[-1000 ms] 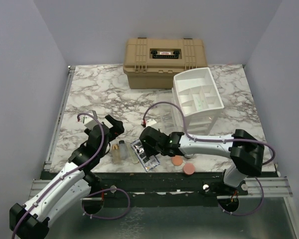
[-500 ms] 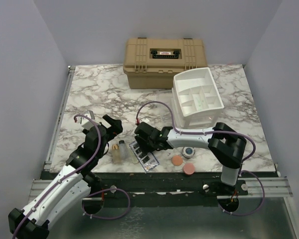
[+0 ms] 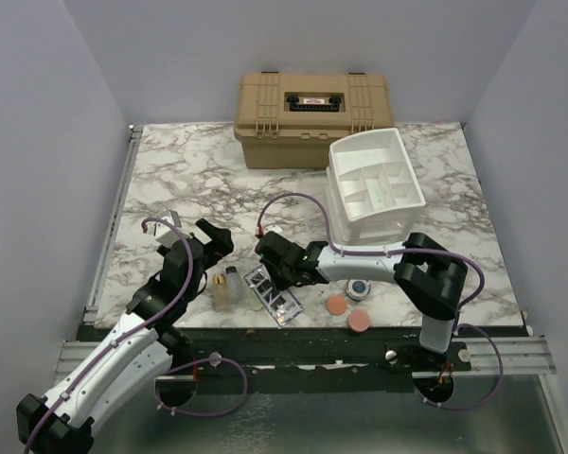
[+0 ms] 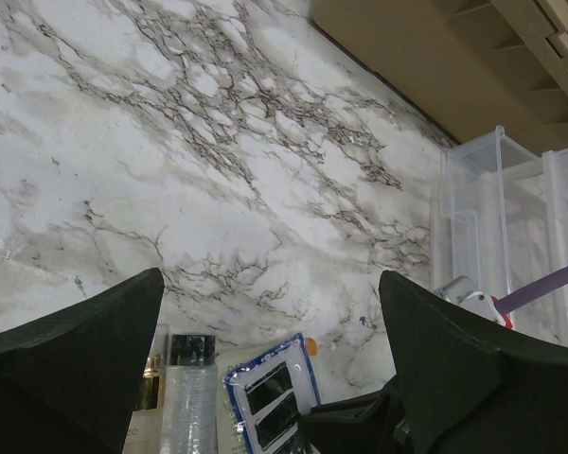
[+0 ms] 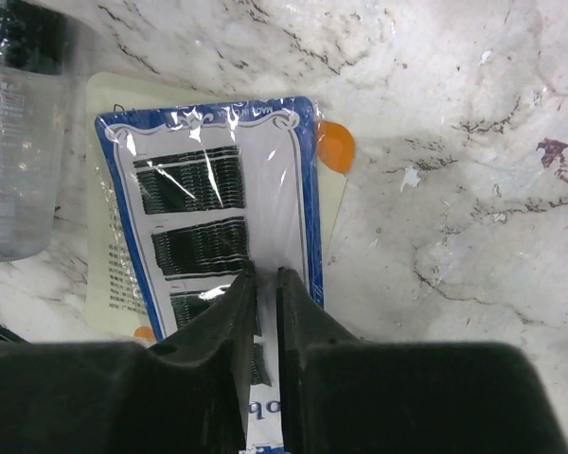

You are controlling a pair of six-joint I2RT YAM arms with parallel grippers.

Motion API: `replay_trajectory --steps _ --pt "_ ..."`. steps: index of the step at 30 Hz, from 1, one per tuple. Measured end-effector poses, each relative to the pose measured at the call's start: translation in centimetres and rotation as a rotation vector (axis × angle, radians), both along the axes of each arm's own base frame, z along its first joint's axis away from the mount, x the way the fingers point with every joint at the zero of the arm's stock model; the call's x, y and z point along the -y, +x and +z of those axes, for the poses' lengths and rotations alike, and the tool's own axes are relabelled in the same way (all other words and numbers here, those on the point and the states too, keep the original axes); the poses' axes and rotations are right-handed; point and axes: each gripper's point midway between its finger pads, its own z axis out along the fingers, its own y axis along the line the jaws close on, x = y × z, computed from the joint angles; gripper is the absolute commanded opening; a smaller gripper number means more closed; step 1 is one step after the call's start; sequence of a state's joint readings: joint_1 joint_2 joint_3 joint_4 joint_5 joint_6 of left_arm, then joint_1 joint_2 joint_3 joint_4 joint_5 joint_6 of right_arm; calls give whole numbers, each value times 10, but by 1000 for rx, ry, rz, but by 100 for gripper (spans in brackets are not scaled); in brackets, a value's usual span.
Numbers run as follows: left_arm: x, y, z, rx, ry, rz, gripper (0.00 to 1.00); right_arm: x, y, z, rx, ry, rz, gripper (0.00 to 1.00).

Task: Organize the makeup
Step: Pick up the makeup tool from the corner of the board.

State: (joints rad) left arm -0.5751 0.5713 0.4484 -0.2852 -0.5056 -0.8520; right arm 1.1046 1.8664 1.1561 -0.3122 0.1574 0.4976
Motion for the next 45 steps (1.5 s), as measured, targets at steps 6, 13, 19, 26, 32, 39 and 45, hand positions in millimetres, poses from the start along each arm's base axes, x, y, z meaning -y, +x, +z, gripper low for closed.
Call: replay_trajectory --steps 6,13,19,26,32,39,45 --pt "0 0 -1 -1 0 0 98 -3 0 3 2 16 -7 1" --pt "-1 0 -2 -4 2 4 98 2 0 6 7 4 -8 1" --pt "-1 0 -3 -5 2 4 98 14 3 21 41 -21 -25 16" --pt "-2 0 -3 -5 2 5 98 27 -9 31 28 -17 -8 65" --pt "-2 0 -5 -8 0 7 98 28 -38 34 -12 -10 35 76" --pt "-2 0 -7 -9 -3 8 98 26 -76 15 -48 -72 98 77" --pt "-2 1 -8 -13 0 12 98 39 -81 -3 -43 -153 77 77"
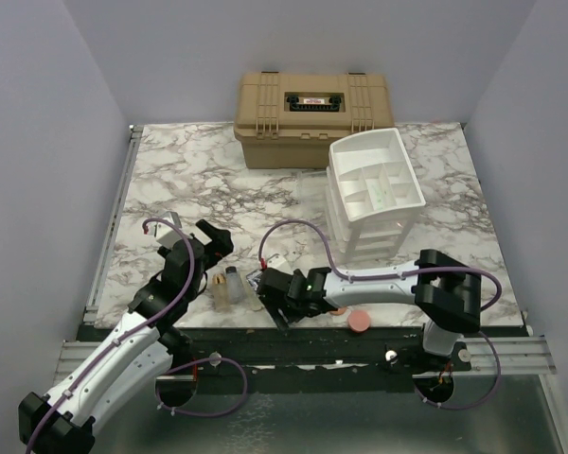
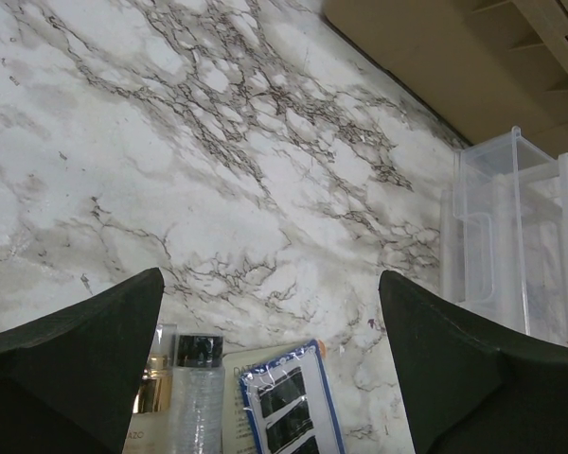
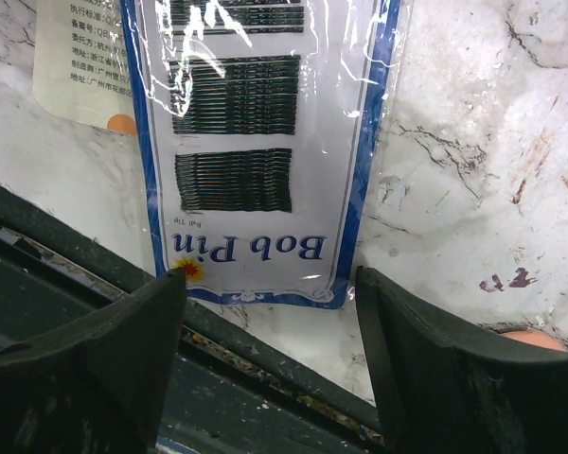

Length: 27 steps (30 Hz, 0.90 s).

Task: Organize the makeup
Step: Pick up the makeup tool from the corner of the board.

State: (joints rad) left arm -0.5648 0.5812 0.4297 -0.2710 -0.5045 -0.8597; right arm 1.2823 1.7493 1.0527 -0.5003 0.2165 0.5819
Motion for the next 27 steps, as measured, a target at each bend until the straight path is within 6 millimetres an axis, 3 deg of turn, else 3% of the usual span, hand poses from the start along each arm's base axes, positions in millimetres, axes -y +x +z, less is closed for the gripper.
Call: replay_trajectory --steps 2,9,13,16,23,27 --pt "0 0 0 -2 1 0 98 0 0 -1 14 -9 -2 72" --pt "0 0 1 3 -3 0 98 -2 3 -2 41 -5 -36 41" --pt "0 0 1 2 -2 0 98 -4 4 -1 47 4 -47 30" --pt "0 0 -1 -4 1 0 98 -5 6 -1 54 9 -50 13" --pt "0 1 -1 -4 1 0 98 -2 9 7 82 18 -55 8" --pt "0 1 -1 -4 0 0 98 -1 13 34 121 57 -45 8"
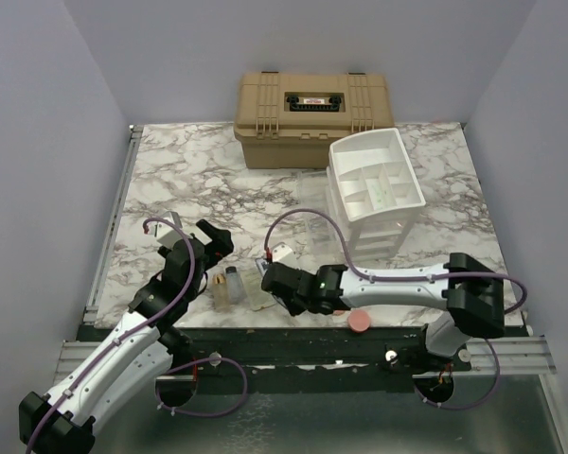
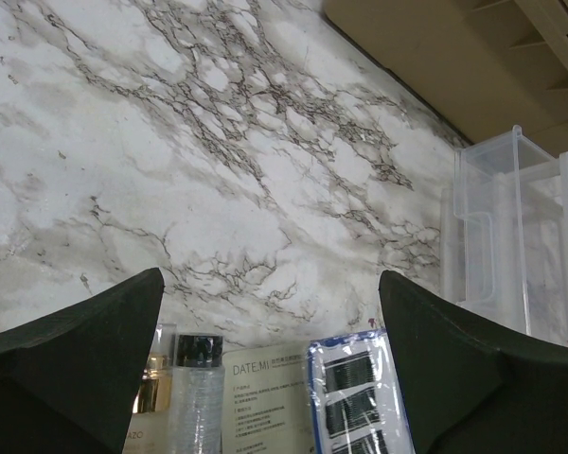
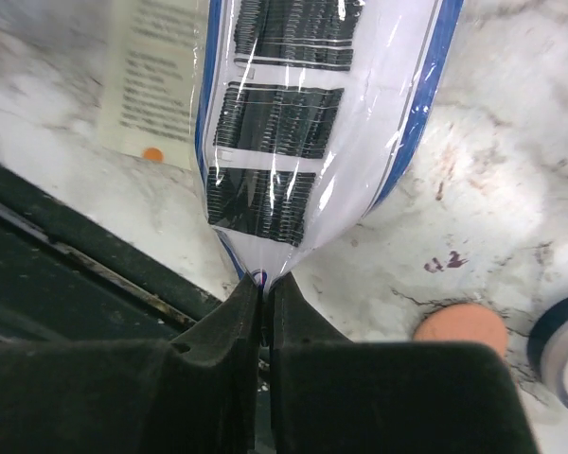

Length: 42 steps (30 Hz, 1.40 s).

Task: Organize the makeup
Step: Pick up the makeup tool from the corner of the board, then place the makeup tool in the drawer.

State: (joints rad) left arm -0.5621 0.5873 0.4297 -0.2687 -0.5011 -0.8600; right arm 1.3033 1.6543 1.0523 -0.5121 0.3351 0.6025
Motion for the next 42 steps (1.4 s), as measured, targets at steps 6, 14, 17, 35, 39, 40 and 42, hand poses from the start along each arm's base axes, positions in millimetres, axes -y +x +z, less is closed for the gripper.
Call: replay_trajectory --steps 6,14,17,35,39,40,42 --pt "0 0 3 9 -16 5 98 -12 14 59 94 114 3 8" --pt "-8 -6 32 118 -120 43 98 -13 33 96 153 179 -18 8" --pt "-8 -6 32 120 -127 47 98 -6 53 109 168 206 -53 8" --pt "12 3 -4 -10 -53 -27 98 46 130 142 245 185 -295 9" --pt "21 4 -21 -72 -20 -74 98 62 135 135 271 83 -305 10" --pt "22 4 -23 -79 -16 -80 98 67 136 135 278 58 -310 9" --pt "24 4 -25 -86 -15 -93 98 76 139 135 295 18 -318 9"
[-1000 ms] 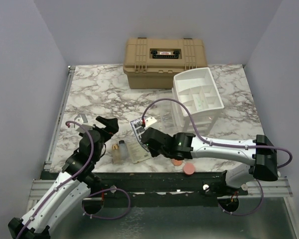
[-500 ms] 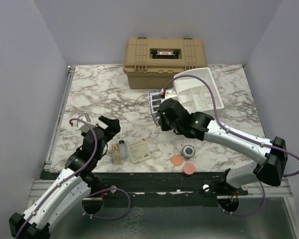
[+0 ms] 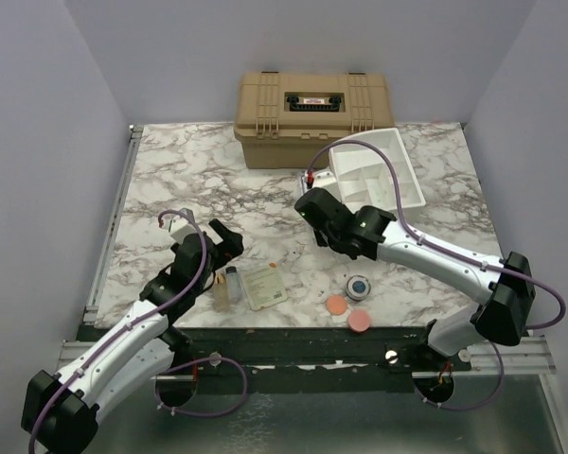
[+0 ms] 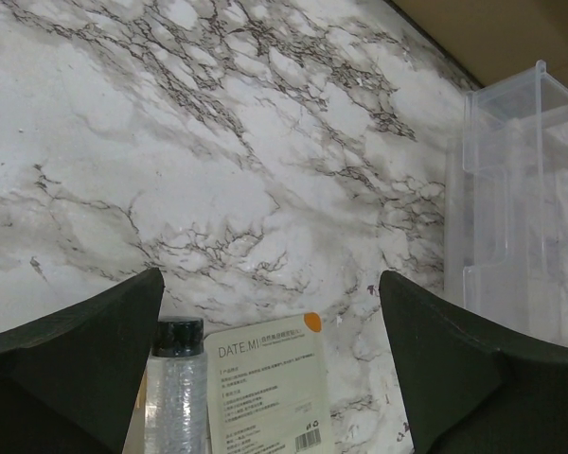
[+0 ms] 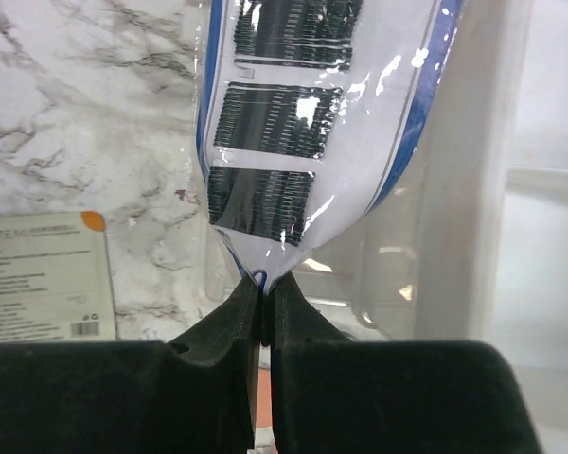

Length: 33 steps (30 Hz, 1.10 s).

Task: Organize the makeup
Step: Place the makeup tool in the drawer.

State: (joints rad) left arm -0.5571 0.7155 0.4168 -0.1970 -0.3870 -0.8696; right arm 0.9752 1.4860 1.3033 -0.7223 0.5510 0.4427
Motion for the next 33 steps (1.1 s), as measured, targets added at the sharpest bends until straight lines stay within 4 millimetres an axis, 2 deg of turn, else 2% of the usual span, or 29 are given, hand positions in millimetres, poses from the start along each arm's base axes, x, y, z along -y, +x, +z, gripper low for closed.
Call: replay_trajectory --steps 10,17,21,24,30,33 --pt "6 1 3 11 -14 -30 98 23 14 0 32 -123 8 11" --pt "7 2 5 18 -16 -34 98 28 24 -29 -25 -203 -2 12" --pt "6 3 5 18 -16 -34 98 26 24 -37 -47 -208 -1 24" --pt "6 3 5 17 -17 -34 98 23 23 -38 -57 -196 10 28" --pt "5 4 5 16 -18 -32 98 15 23 -32 -59 -154 25 47" --pt "5 4 4 16 -18 -31 98 12 22 -26 -55 -128 34 50"
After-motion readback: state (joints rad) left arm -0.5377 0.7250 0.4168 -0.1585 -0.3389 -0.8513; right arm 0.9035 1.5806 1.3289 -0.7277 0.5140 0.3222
